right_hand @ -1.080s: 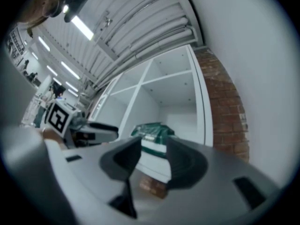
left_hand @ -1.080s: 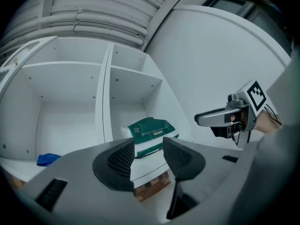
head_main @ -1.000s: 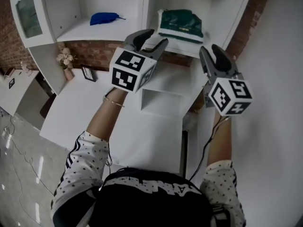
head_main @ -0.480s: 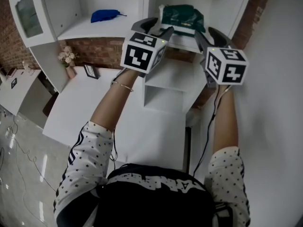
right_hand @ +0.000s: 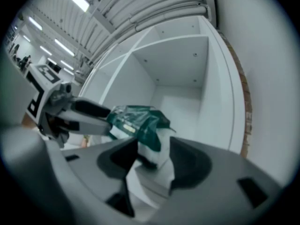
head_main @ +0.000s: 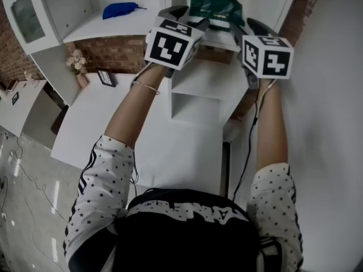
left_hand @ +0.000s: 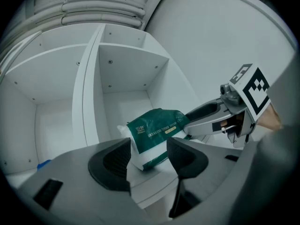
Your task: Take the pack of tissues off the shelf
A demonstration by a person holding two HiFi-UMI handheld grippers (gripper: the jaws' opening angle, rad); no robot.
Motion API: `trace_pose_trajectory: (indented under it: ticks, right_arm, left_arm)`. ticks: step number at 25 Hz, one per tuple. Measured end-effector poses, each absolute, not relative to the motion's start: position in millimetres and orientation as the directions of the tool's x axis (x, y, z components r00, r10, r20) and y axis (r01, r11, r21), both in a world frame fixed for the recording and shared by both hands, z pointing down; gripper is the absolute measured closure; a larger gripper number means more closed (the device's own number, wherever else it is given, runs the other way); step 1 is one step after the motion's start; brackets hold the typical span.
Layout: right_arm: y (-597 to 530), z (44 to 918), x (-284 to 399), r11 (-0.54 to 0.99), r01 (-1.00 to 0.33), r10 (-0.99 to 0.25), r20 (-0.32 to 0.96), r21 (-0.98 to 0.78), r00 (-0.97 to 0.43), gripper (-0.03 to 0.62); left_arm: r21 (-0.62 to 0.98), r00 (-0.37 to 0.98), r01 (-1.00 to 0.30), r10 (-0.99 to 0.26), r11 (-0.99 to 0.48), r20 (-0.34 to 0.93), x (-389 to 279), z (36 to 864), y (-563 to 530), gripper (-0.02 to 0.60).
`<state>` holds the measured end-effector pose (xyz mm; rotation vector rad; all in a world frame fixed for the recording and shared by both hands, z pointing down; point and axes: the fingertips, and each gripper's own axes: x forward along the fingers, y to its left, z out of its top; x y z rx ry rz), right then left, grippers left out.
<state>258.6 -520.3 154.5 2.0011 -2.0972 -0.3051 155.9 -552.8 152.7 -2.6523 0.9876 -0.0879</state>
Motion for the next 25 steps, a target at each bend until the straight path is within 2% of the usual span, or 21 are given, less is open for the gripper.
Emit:
trace_pose_trajectory:
  ticks: [5, 16, 22, 25]
  right_arm:
    - [-522, 156, 256, 0.049, -0.946, -0.999, 0.034, 0.319, -0.040, 0.384]
    - [-519, 161, 256, 0.094, -0.949, -0.996, 0.037, 0.301, -0.086, 0.495]
    - [-516, 161, 253, 0.105, -0.944, -0.994, 0.018, 0.312, -0.105, 0.524]
    - [-515, 161, 251, 0.115, -0.941, -0.993, 0.011, 0.320, -0.118, 0.528]
  left_arm:
    - [-0.307, 0.758, -0.631, -0.650, -0.712, -0.049, 160, 154, -554, 0.319]
    - [-0.299, 0.733, -0.660, -0.678, -0.689, -0.056, 159, 155, -558, 0.333]
    - [-0.296, 0.692, -0.699, -0.721, -0.651, -0.047, 148, 154, -567, 0.479]
    - [-0.299, 0.683, -0.703, -0.730, -0.645, -0.032, 146, 154, -568, 0.504]
